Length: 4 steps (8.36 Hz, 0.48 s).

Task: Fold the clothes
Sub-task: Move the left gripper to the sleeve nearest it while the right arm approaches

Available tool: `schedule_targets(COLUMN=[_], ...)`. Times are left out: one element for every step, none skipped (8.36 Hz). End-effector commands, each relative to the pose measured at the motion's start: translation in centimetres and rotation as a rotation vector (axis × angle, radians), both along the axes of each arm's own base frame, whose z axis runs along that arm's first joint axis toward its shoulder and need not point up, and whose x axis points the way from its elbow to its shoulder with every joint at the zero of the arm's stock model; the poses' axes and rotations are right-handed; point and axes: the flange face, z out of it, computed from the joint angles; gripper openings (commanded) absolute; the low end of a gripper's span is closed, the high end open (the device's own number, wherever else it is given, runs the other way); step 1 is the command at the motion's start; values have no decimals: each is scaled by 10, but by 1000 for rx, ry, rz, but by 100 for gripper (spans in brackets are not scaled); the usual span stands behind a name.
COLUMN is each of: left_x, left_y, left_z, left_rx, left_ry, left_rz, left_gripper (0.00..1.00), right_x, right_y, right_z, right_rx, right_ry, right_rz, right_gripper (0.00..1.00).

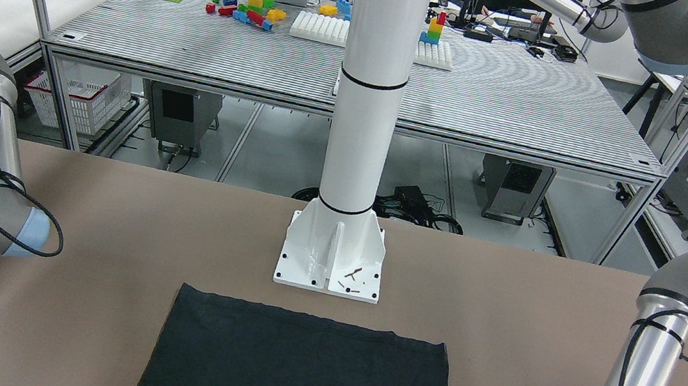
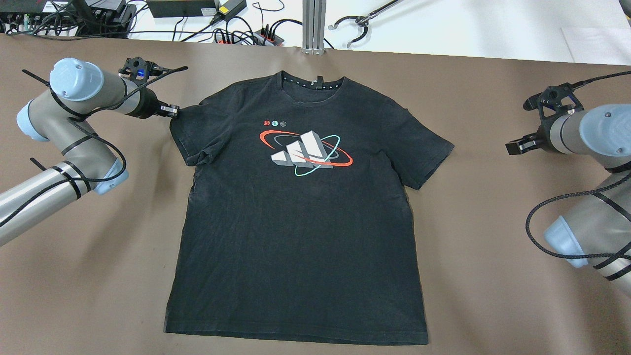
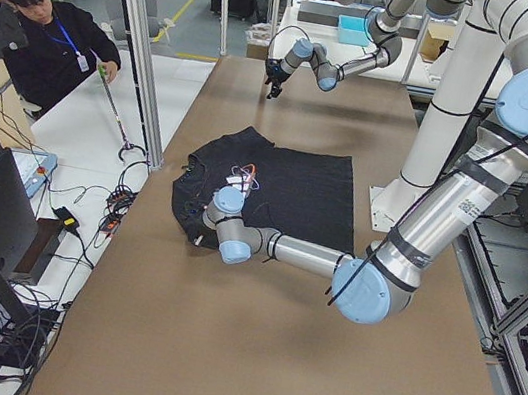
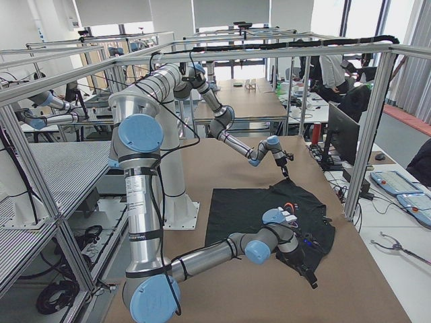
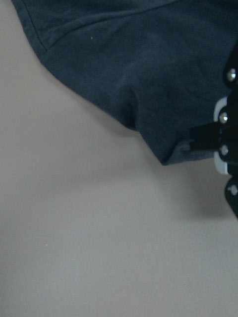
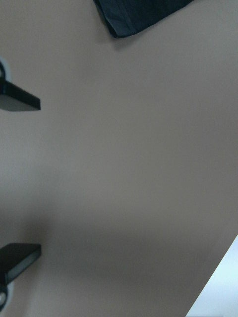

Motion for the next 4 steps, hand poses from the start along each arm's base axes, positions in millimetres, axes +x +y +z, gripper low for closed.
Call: schedule_targets(left_x=[-3,2,8,32], left_y=[9,11,10,14], left_z=[-29,-47,-65,-93], left_rx=[-26,-53,-91,-101], left_ry=[79,120,165,204], left_rz=[-30,-49,-75,-69], left_gripper=[0,0,0,0], right_x=[-2,-2,-4,-4], right_y=[1,1,2,2], right_z=[-1,-1,-1,-1], right_rx=[3,3,3,3], right_ry=[-2,-2,-2,-2], right_rz=[-4,-4,-7,-7], right_gripper=[94,94,94,94])
